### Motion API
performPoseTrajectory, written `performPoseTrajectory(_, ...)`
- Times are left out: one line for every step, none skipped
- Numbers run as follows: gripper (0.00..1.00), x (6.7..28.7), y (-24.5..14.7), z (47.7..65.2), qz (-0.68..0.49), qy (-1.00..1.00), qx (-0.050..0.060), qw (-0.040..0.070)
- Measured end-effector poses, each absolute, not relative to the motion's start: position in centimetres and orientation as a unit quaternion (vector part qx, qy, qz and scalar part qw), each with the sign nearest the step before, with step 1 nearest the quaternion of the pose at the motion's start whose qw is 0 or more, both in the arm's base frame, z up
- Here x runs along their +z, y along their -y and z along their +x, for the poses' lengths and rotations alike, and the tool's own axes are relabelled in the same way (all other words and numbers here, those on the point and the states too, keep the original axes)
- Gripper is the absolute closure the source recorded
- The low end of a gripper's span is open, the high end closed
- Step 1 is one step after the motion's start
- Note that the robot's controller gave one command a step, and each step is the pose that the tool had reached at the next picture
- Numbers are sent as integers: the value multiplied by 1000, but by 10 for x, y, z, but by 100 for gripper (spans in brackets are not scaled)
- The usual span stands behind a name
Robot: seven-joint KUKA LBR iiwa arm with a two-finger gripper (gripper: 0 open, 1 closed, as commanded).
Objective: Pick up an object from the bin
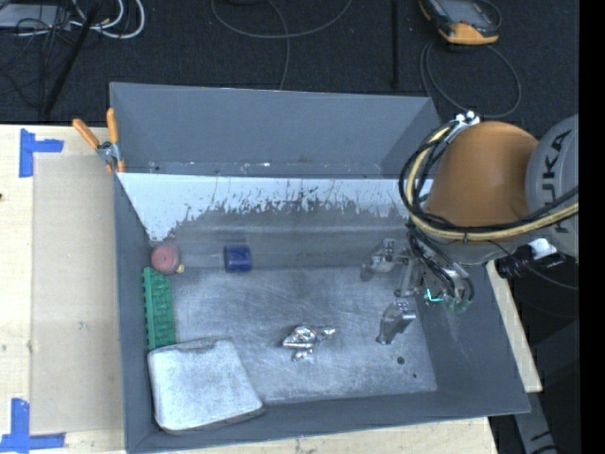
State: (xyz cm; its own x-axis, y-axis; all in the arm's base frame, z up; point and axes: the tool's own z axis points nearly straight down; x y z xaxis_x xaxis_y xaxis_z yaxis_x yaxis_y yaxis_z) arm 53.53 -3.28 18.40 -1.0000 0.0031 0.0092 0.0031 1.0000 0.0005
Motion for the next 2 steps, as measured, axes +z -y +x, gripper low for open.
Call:
performPoseTrajectory(0, 70, -35, 510, 103, 995, 0, 0)
performPoseTrajectory(0, 101, -68, 511, 93, 996, -1, -1)
